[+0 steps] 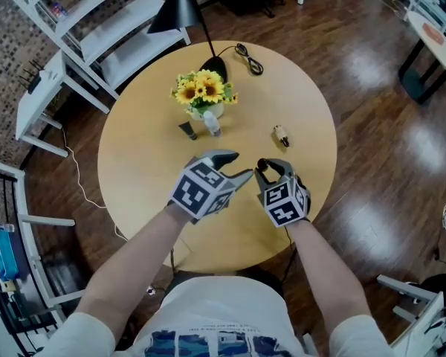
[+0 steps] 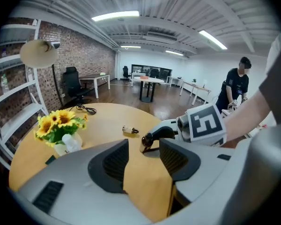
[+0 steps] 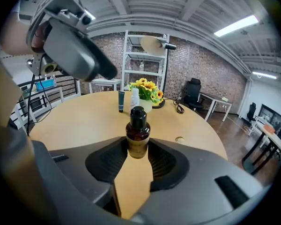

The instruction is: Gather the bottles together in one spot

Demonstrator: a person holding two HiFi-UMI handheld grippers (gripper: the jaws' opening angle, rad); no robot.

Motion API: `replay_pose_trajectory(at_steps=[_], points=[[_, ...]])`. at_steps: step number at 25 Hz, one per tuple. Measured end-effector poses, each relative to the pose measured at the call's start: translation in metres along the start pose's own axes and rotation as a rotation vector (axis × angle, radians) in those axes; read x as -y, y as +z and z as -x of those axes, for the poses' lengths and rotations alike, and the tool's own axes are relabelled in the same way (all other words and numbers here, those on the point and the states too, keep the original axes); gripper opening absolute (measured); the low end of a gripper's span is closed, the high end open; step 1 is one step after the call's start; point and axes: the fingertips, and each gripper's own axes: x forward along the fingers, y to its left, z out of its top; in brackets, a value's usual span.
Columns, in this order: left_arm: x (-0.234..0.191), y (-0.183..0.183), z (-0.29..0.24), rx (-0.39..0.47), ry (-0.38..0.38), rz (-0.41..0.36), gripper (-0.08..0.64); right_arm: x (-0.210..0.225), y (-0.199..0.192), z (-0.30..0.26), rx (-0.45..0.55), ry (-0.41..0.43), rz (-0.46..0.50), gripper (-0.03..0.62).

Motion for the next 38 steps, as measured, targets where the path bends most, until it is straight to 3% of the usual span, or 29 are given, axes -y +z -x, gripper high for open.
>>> replay_pose_trajectory(at_steps=[4, 8, 15, 21, 26, 38], points=[[0.014, 0.007, -0.028, -0.043, -0.041, -0.055, 0.213, -0.012, 0.008, 0.004, 0.009, 0.001, 0.003, 0.158], [0.014, -0.002, -0.044, -0.088, -0.023, -0.094, 0.181, -0.015, 0.010, 0.009, 0.011, -0.002, 0.004, 0.158], [0.021, -0.005, -0.053, -0.099, -0.020, -0.158, 0.094, -0.014, 0.005, 0.007, -0.010, -0.006, -0.004, 0.158], [0.014, -0.005, -0.044, -0.087, -0.021, -0.199, 0.084, -0.019, 0.015, 0.003, 0.034, 0.001, -0.005, 0.167], [-0.017, -0.015, -0.021, -0.093, 0.011, -0.206, 0.084, -0.020, 0.010, 0.003, 0.039, 0.015, -0.004, 0.233], [-0.124, -0.075, 0.027, -0.165, 0.112, -0.172, 0.084, -0.010, -0.011, 0.043, 0.052, -0.016, -0.123, 0.238]])
